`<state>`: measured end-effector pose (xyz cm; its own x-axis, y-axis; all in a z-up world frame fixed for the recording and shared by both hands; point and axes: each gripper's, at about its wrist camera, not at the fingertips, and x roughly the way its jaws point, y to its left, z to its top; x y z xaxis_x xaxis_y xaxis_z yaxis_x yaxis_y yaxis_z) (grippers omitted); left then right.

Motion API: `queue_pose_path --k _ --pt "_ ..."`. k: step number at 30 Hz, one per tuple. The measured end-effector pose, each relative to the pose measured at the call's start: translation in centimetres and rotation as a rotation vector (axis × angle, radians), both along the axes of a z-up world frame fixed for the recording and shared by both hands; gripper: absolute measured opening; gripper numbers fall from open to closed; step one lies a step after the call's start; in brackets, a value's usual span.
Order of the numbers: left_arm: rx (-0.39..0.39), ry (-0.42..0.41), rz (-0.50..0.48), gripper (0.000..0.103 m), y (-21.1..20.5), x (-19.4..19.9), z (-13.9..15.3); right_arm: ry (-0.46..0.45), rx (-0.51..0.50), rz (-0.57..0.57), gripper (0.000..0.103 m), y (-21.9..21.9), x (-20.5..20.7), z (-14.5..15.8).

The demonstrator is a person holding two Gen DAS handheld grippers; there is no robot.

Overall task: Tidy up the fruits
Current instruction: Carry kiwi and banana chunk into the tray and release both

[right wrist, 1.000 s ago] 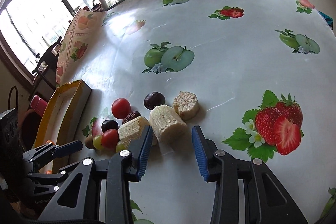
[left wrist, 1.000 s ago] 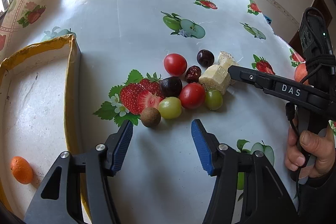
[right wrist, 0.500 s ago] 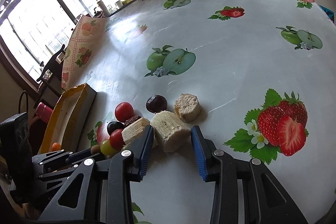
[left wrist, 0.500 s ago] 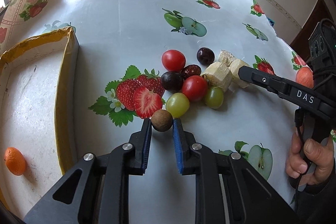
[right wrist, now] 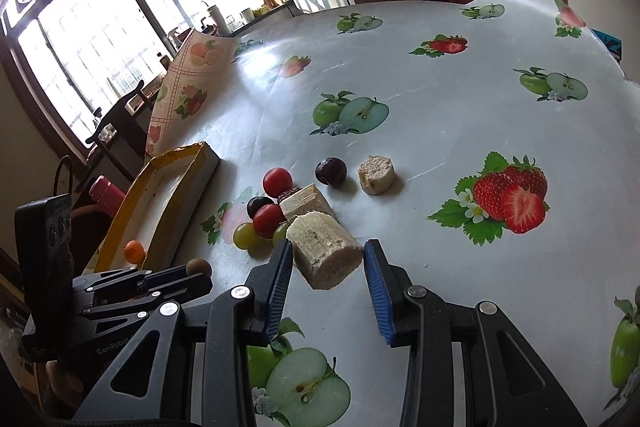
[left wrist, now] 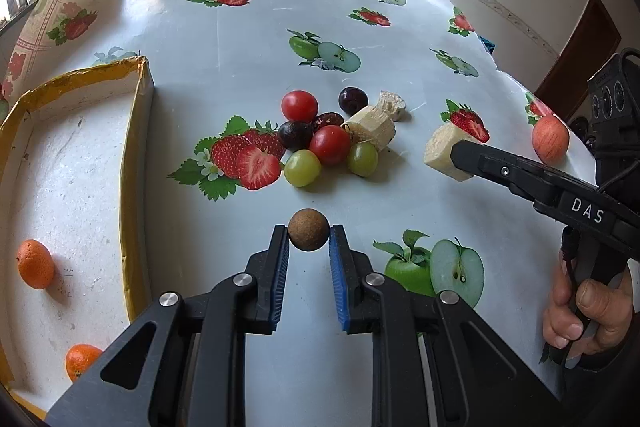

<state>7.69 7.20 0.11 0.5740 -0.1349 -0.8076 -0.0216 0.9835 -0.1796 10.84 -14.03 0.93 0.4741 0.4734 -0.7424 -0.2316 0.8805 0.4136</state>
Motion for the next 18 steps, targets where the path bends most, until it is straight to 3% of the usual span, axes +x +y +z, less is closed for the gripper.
queue_pose_path --k 18 --pt "0.006 -0.063 0.058 0.018 2.9 -4.4 2.7 -0.032 0.012 0.078 0.038 4.1 -3.2 2.2"
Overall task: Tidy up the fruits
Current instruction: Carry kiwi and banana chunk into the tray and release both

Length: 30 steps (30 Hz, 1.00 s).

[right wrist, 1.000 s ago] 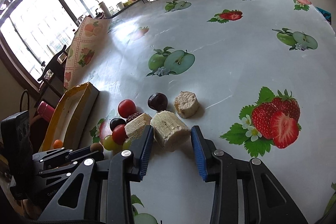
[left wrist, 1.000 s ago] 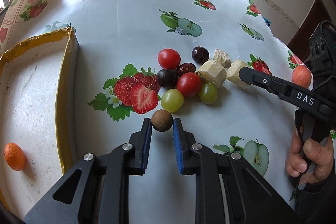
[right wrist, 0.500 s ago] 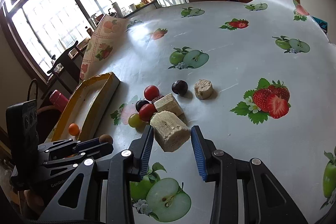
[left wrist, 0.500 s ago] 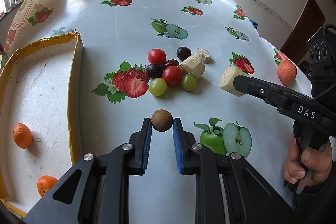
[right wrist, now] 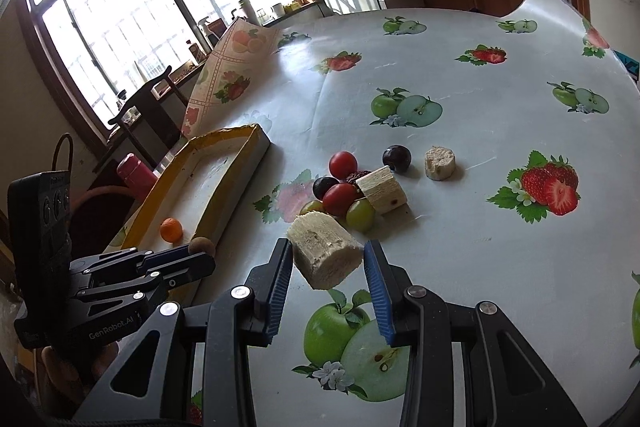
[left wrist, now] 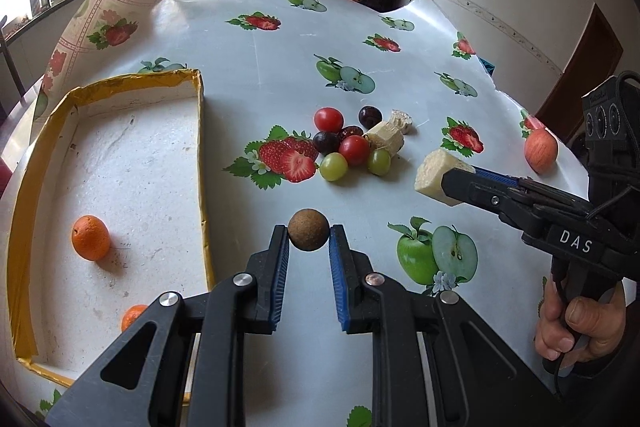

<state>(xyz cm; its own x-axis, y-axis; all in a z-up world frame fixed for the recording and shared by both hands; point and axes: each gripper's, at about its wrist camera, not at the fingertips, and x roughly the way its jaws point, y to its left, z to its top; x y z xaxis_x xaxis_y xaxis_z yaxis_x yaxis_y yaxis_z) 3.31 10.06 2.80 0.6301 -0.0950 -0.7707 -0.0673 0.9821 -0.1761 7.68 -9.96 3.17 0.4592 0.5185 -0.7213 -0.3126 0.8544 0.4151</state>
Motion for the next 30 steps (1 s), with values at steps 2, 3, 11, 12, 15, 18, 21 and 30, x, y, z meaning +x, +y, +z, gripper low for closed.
queue_pose_path --k 2,3,11,12,15,18,21,30 --pt "-0.001 -0.006 0.006 0.018 0.4 -0.3 0.2 -0.001 -0.001 0.008 0.038 0.5 -0.2 0.1" --pt "0.000 -0.009 0.010 0.018 0.6 -0.5 0.3 -0.003 -0.003 0.011 0.038 0.7 -0.4 0.2" --pt "0.001 -0.021 0.046 0.018 2.7 -1.7 0.7 -0.013 -0.008 0.049 0.038 3.1 -1.1 0.8" --pt "0.000 -0.022 0.051 0.018 3.1 -1.9 0.8 -0.014 -0.008 0.055 0.038 3.5 -1.2 0.9" --pt "-0.001 -0.023 0.069 0.018 4.0 -2.3 0.8 -0.017 -0.011 0.074 0.038 4.6 -1.3 1.0" --pt "-0.004 -0.025 0.083 0.018 4.9 -2.6 0.8 -0.017 -0.010 0.092 0.038 5.6 -1.3 1.0" --pt "-0.005 -0.025 0.096 0.018 5.7 -2.9 0.8 -0.018 -0.008 0.111 0.038 6.9 -1.4 1.2" --pt "0.006 -0.019 0.145 0.018 8.9 -3.1 0.9 -0.027 -0.011 0.182 0.038 11.1 -1.3 1.5"
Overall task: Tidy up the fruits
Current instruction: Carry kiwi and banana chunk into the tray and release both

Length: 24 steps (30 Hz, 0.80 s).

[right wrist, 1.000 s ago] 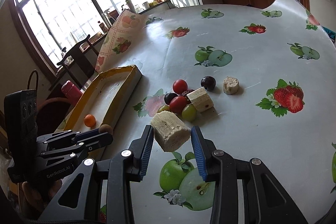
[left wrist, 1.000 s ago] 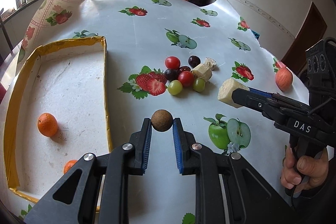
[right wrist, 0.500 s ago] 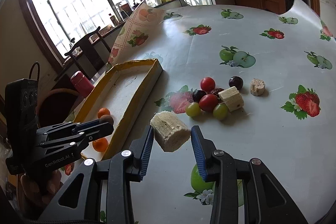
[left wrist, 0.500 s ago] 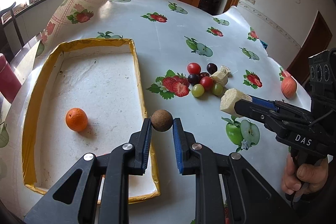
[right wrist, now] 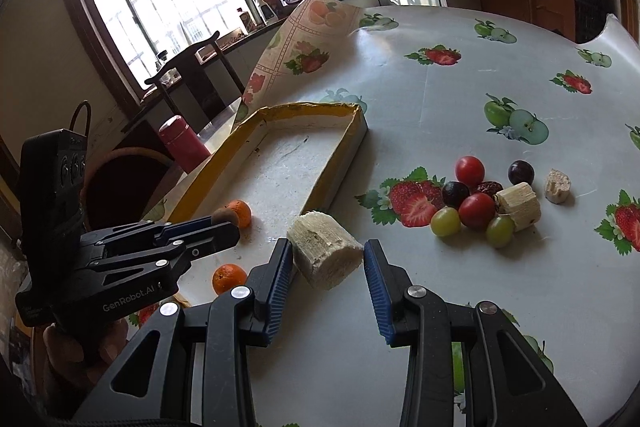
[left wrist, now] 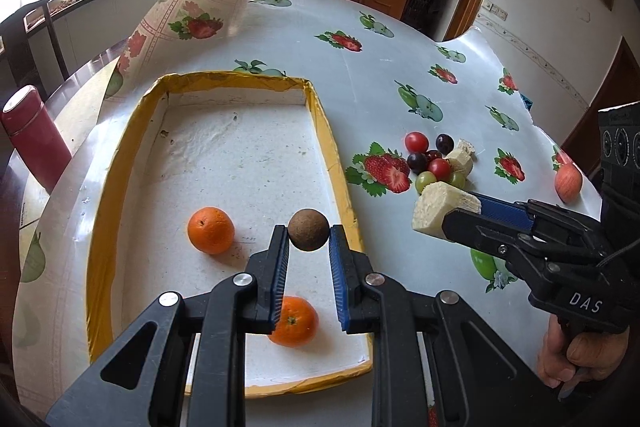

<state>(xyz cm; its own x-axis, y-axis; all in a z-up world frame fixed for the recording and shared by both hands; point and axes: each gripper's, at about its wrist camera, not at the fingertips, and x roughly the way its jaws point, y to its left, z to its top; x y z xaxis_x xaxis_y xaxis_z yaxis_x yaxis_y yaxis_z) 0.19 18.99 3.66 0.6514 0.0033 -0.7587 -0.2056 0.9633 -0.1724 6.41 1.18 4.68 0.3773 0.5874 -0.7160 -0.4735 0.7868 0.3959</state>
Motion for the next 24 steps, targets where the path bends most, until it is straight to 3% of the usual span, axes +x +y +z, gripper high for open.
queue_pose_path --k 7,13,20,24 --pt "0.013 0.025 0.090 0.018 5.0 0.9 -0.1 -0.011 -0.009 0.089 0.038 5.3 0.5 0.2" --pt "-0.005 0.101 0.164 0.018 8.7 2.2 -2.3 0.003 -0.061 0.160 0.038 10.2 1.3 -1.7" --pt "-0.002 0.186 0.187 0.018 9.3 2.0 -4.7 -0.007 -0.153 0.215 0.038 13.0 0.9 -3.9" --pt "0.054 0.209 0.194 0.018 8.6 2.0 -5.2 -0.016 -0.205 0.236 0.039 13.8 0.6 -5.0"
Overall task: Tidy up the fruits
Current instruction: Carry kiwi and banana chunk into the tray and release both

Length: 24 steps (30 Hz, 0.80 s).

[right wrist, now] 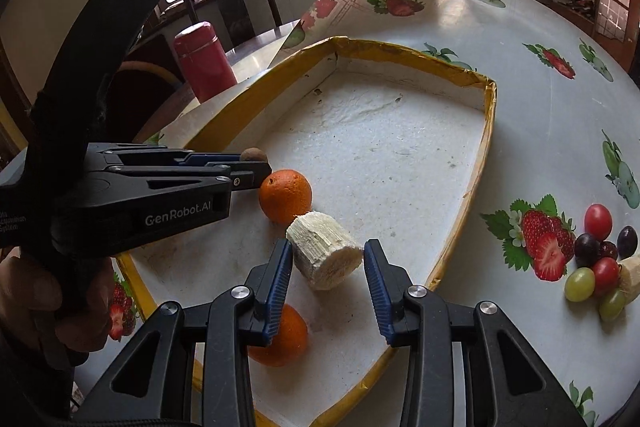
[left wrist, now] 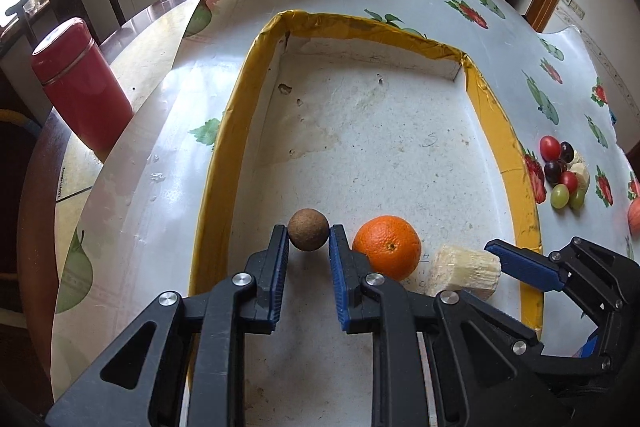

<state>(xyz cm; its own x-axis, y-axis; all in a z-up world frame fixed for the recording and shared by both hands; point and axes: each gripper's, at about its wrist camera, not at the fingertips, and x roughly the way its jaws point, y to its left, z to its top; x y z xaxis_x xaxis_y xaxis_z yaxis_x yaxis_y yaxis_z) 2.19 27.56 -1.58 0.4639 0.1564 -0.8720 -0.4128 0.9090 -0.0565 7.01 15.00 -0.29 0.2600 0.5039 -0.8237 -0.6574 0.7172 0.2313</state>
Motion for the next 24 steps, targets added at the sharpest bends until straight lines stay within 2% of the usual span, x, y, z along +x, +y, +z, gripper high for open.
queue_pose_path --k 8,12,18,24 --pt "-0.066 -0.027 0.029 0.041 0.2 -1.3 0.7 -0.009 0.002 0.003 0.043 -0.6 -0.4 0.7" --pt "-0.057 -0.055 0.029 0.041 -0.7 -2.3 1.6 -0.009 0.058 -0.024 0.047 -2.8 -1.1 2.2" --pt "-0.044 -0.090 -0.005 0.041 -3.6 -2.8 3.0 -0.003 0.144 -0.093 0.048 -7.4 -2.4 4.0" --pt "-0.029 -0.104 -0.037 0.041 -6.6 -2.9 3.6 0.021 0.153 -0.171 0.048 -11.8 -3.2 4.0"
